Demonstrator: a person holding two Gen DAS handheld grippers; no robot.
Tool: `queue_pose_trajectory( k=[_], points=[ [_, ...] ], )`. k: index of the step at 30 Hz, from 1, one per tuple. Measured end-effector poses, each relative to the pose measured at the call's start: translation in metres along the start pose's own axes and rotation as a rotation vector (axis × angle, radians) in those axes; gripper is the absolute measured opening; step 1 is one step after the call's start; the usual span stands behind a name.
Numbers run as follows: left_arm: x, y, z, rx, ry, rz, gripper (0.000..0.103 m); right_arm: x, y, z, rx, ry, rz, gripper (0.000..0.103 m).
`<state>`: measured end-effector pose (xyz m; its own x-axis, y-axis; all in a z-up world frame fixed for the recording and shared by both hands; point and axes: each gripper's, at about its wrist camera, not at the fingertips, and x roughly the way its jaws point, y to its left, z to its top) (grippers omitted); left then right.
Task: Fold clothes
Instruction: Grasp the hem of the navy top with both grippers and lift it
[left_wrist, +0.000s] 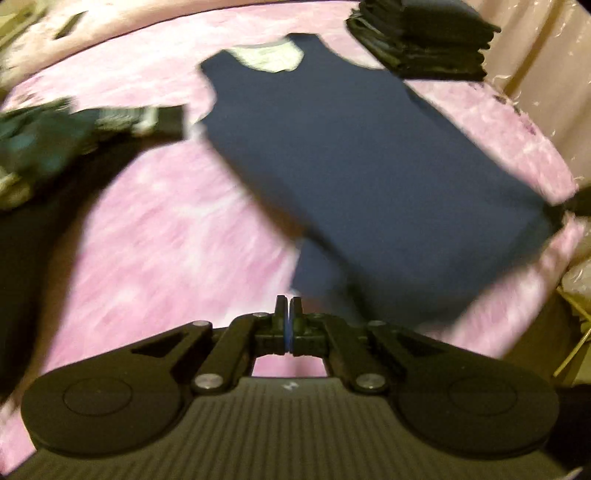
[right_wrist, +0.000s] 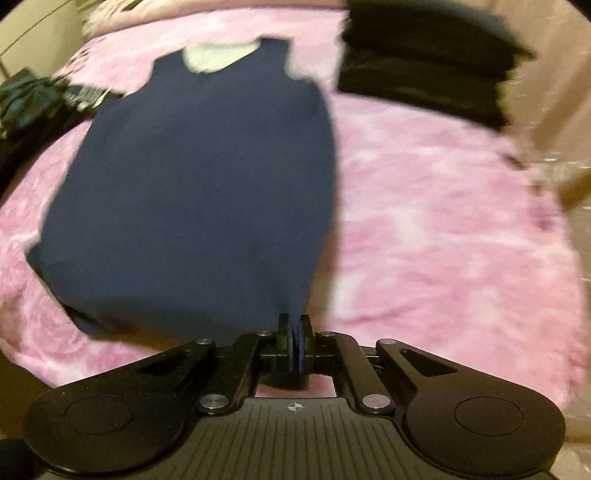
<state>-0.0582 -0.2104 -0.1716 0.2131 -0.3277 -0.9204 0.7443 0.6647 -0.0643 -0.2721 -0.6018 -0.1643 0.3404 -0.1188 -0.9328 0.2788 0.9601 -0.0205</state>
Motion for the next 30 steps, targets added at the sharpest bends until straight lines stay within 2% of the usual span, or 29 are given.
queue_pose_trajectory(
  k=[2,5,8,10,12,13,14,16,17,21,22,23,24,25,26,27,29,30],
  points=[
    [-0.022,-0.001,-0.035,-0.043,0.07,0.003,0.0,0.006,0.005,-0.015,0.025,0.04,-0.021,0.0],
    [-0.014,0.0,-0.078,-0.099,0.15,-0.007,0.0,0.026,0.013,-0.038,0.071,0.105,-0.023,0.0],
    [0.006,0.001,-0.087,-0.136,0.152,-0.034,0.001,0.038,0.016,-0.05,0.083,0.129,-0.032,0.0],
    [0.015,0.0,-0.082,-0.132,0.107,-0.036,0.008,0.04,0.012,-0.053,0.114,0.108,-0.008,0.001],
    [0.032,0.0,-0.067,-0.116,0.062,-0.055,0.033,0.041,0.009,-0.05,0.115,0.082,0.0,0.001],
    [0.04,0.0,-0.057,-0.103,0.039,-0.055,0.037,0.043,0.009,-0.047,0.107,0.074,0.004,0.001],
    [0.052,0.0,-0.046,-0.083,0.021,-0.061,0.038,0.046,0.009,-0.044,0.096,0.068,0.009,0.008],
    [0.078,0.0,-0.027,-0.062,0.009,-0.077,0.039,0.055,0.01,-0.035,0.078,0.046,0.001,0.077],
    [0.091,0.0,-0.017,-0.054,0.005,-0.084,0.039,0.061,0.01,-0.031,0.069,0.027,0.001,0.078],
    [0.142,-0.001,0.011,-0.029,0.029,-0.131,0.037,0.094,-0.003,-0.017,0.063,0.059,0.069,0.078],
    [0.15,-0.003,0.015,-0.016,0.036,-0.142,0.036,0.102,-0.006,-0.015,0.063,0.075,0.085,0.074],
    [0.152,-0.008,0.018,0.01,0.038,-0.149,0.026,0.11,-0.009,-0.014,0.062,0.093,0.101,0.068],
    [0.152,-0.01,0.02,0.013,0.058,-0.161,0.003,0.113,-0.011,-0.011,0.058,0.11,0.108,0.063],
    [0.152,-0.012,0.023,0.014,0.079,-0.174,0.0,0.115,-0.013,-0.008,0.051,0.126,0.111,0.04],
    [0.147,-0.013,0.023,-0.003,0.09,-0.166,0.0,0.108,-0.016,0.001,0.056,0.133,0.132,0.01],
    [0.136,-0.012,0.023,-0.017,0.087,-0.161,0.0,0.099,-0.02,0.012,0.065,0.136,0.16,0.0],
    [0.107,-0.007,0.027,-0.067,0.066,-0.141,0.0,0.08,-0.028,0.034,0.083,0.143,0.216,0.0],
    [0.09,-0.001,0.03,-0.104,0.048,-0.126,0.001,0.066,-0.031,0.053,0.081,0.106,0.231,0.0]
  ],
)
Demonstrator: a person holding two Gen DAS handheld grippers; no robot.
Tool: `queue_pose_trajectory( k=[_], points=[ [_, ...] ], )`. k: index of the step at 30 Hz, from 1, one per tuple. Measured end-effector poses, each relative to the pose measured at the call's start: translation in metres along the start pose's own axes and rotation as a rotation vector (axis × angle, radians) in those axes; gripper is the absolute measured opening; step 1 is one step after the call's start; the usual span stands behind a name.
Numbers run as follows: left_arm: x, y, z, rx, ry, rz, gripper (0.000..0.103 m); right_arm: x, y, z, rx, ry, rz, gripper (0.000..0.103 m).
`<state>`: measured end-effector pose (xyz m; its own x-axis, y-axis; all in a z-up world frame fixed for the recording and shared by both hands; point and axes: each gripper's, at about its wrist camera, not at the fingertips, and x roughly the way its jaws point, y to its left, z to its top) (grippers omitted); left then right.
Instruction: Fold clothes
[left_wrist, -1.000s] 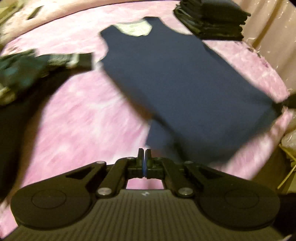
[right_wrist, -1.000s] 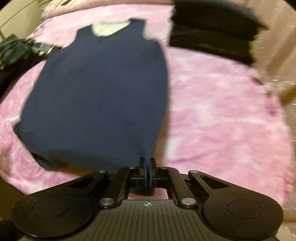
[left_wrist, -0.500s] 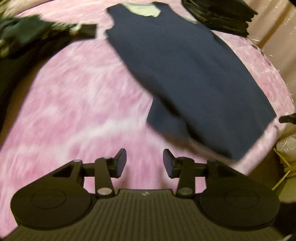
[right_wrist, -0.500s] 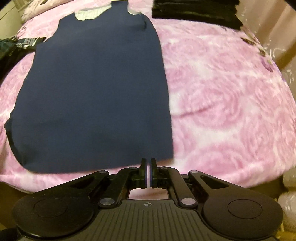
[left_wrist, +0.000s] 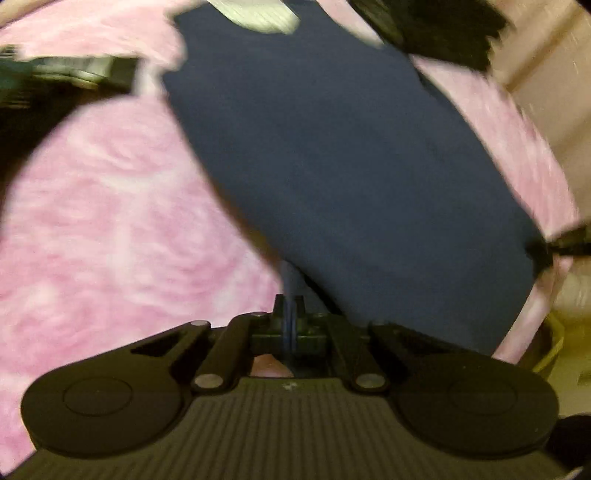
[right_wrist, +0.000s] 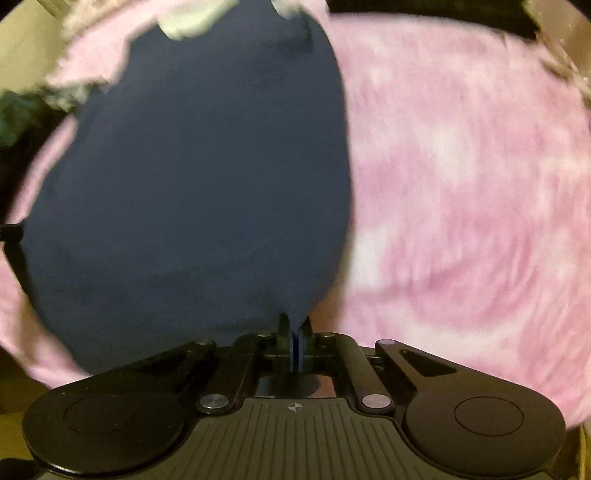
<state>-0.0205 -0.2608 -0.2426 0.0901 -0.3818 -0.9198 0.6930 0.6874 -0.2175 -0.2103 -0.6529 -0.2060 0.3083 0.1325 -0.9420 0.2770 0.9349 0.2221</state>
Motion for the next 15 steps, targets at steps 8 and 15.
queue_pose_trajectory(
  k=[8,15],
  points=[
    [-0.157,-0.007,0.082,-0.013,-0.296,0.091,0.0,-0.155,0.037,0.099,-0.118,-0.435,-0.023,0.0],
    [-0.13,-0.021,-0.063,-0.241,-0.02,-0.073,0.0,-0.075,0.041,-0.069,-0.01,-0.052,-0.153,0.0]
  ],
)
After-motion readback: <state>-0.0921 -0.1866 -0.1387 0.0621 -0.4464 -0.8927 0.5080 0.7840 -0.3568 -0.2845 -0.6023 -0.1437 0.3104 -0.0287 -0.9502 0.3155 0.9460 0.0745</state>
